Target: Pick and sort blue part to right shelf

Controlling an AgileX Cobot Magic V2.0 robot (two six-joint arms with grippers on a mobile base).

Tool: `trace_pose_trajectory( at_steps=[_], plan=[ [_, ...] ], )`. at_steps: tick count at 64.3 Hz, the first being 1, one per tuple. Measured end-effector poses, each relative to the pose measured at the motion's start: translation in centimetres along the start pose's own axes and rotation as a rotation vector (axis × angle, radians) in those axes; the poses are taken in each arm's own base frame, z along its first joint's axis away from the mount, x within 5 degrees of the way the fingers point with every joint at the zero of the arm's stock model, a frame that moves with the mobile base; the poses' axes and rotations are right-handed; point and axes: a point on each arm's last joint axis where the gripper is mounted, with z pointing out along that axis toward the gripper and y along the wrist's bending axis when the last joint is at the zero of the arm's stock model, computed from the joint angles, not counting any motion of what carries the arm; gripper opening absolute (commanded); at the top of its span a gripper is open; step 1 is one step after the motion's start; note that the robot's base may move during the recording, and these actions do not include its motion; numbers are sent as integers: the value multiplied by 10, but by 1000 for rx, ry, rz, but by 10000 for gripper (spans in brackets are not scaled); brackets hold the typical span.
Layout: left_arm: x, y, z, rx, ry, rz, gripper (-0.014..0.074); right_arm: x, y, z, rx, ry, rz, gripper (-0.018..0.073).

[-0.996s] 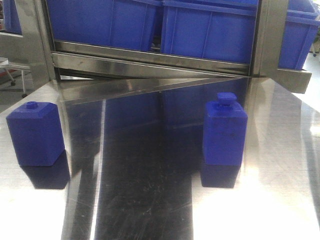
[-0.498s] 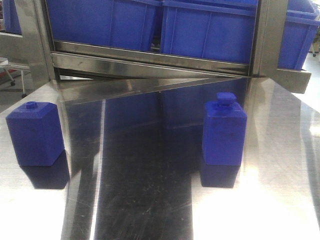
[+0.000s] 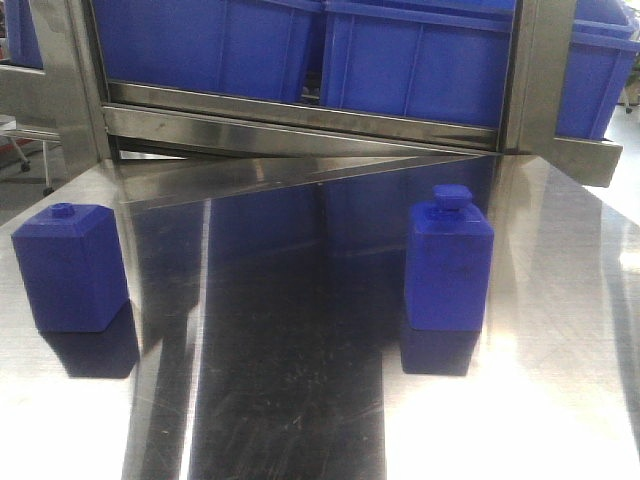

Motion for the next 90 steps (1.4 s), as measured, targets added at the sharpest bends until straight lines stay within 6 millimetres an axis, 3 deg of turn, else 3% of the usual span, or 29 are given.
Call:
trace_pose_trajectory(
  at_steps=[6,11,21,27,47,60,77,90],
  plan=[
    [0,0,0,0,0,0,132,-2,8,10,-17,77,-26,72],
    [0,0,0,0,0,0,132,-3,15,19,-22,149,-46,157],
    [0,0,0,0,0,0,132,-6,31,37,-12,318,-100,489],
    [0,0,0,0,0,0,132,-8,42,48,-3,406,-130,599],
    [0,0,0,0,0,0,132,-30,94,78,36,763,-113,575],
    [0,0,0,0,0,0,132,-43,131,104,29,851,-122,575],
    [0,0,0,0,0,0,132,-32,165,136,39,896,-114,578],
    [0,0,0,0,0,0,132,-22,173,148,64,922,-112,579]
  ],
)
